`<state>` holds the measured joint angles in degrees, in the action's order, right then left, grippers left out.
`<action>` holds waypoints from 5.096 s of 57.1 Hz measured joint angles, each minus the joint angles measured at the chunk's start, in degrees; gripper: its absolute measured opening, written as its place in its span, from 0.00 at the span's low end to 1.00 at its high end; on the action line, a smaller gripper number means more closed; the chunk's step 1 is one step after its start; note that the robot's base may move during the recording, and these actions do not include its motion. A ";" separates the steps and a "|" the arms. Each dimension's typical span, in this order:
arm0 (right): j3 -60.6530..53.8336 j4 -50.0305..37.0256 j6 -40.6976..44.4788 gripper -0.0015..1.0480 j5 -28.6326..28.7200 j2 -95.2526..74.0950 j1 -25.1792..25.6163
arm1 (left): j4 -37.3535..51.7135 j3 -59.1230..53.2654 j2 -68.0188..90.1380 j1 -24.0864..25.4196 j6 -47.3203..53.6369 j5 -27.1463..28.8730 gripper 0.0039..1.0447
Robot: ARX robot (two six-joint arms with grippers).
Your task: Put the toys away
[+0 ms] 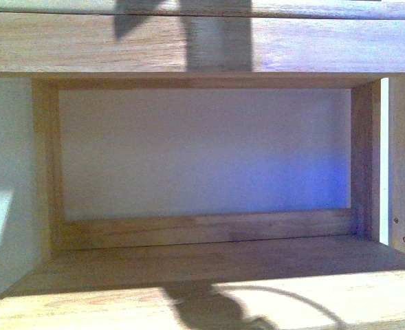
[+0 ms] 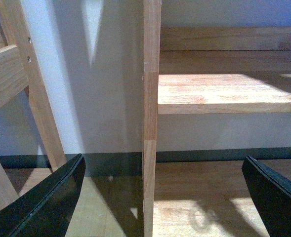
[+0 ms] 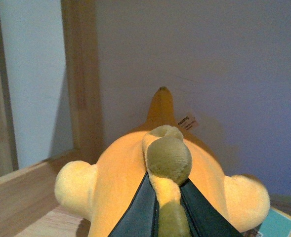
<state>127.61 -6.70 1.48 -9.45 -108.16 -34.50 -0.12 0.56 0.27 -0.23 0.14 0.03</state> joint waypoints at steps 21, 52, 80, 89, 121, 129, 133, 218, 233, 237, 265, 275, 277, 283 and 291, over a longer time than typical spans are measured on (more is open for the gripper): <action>10.58 2.69 -0.02 0.05 -0.07 -7.43 -4.24 | 0.00 0.00 0.00 0.00 0.00 -0.02 0.94; 34.47 12.72 -1.07 0.05 0.92 -22.01 -3.50 | 0.00 0.00 0.00 0.00 0.00 0.00 0.94; 37.86 13.03 -1.86 0.05 -0.20 -24.33 -3.19 | 0.00 0.00 0.00 0.00 0.00 0.00 0.94; 37.99 13.88 -1.62 0.15 -0.72 -24.33 -3.19 | 0.00 0.00 0.00 0.00 0.00 0.00 0.94; 37.99 15.98 3.82 0.92 -8.72 -21.31 -3.93 | 0.00 0.00 0.00 0.00 0.00 -0.02 0.94; 37.99 16.72 5.07 0.96 -10.93 -19.71 -4.24 | 0.00 0.00 0.00 0.00 0.00 0.00 0.94; 37.99 17.49 6.29 0.89 -12.61 -18.56 -4.28 | 0.00 0.00 0.00 0.00 0.00 0.00 0.94; -45.77 -14.73 27.71 0.94 -38.45 52.78 -4.79 | 0.00 0.00 0.00 0.00 0.00 0.00 0.94; -52.04 -2.23 18.93 0.94 -26.82 61.64 8.33 | 0.00 0.00 0.00 0.00 0.00 0.00 0.94; -54.97 0.07 15.45 0.94 -22.67 63.25 13.57 | 0.00 0.00 0.00 0.00 0.00 0.00 0.94; -83.93 -0.02 -9.75 0.94 3.80 79.69 40.98 | 0.00 0.00 0.00 0.00 0.00 0.00 0.94; -91.67 0.96 -11.39 0.94 2.51 83.56 39.60 | 0.00 0.00 0.00 0.00 0.00 0.00 0.94; -92.70 0.96 -11.58 0.94 2.43 84.00 39.60 | 0.00 0.00 0.00 0.00 0.00 0.00 0.94; -93.98 0.98 -12.15 0.94 2.40 84.39 39.65 | 0.00 0.00 0.00 0.00 0.00 -0.02 0.94; -94.18 0.98 -12.33 0.94 2.43 84.50 39.65 | 0.00 0.00 0.00 0.00 0.00 0.00 0.94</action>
<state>33.43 -5.72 -10.85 -7.03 -23.66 5.15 -0.12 0.56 0.27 -0.23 0.14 0.03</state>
